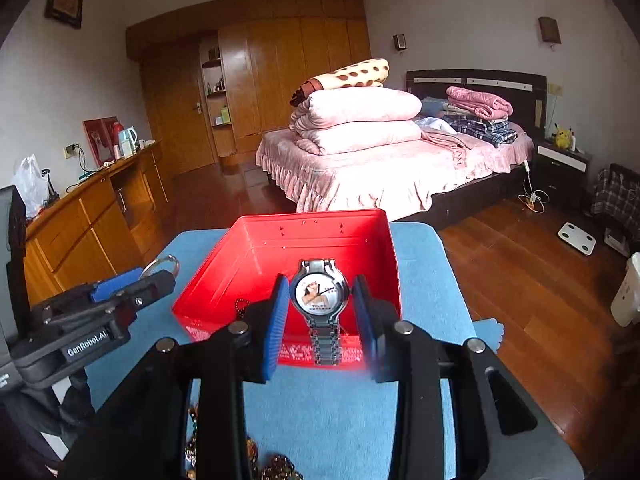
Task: Organize jewelry
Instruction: 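Carry the bangle and wristwatch into the red tin and open both tools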
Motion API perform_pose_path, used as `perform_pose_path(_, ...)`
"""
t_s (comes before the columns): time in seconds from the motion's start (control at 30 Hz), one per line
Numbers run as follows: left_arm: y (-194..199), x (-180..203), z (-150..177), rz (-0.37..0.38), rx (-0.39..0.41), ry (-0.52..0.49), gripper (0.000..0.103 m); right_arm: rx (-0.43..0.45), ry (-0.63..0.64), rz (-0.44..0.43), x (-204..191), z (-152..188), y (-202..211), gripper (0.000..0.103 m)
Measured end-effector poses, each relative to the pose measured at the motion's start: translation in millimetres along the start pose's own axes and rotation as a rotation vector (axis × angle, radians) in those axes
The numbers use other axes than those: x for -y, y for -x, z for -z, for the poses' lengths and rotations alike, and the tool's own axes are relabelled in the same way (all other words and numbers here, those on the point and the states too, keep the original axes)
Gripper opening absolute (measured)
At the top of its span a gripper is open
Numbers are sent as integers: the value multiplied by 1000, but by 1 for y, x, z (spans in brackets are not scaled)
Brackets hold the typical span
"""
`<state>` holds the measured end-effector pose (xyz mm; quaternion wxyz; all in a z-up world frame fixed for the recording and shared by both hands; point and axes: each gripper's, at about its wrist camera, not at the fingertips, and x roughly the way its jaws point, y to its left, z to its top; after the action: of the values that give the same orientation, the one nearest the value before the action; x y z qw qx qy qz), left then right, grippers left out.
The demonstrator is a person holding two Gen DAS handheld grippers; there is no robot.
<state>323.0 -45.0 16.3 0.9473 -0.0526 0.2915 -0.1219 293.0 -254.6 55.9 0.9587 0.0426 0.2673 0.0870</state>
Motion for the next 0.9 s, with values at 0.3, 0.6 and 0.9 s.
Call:
perform_pose_path(0.3,-51,0,-6,-25,-60,-4,48,-86,-21,8,0,-4,-67,31)
perform_pose_path(0.6,-66,2,7,-59,-106,-24,50,-159,-46,38,4,12,-91,33)
perform_pose_path(0.9,-48,1,9,-101,-65,-62,63,-104,-28,82,8,18,-71,44)
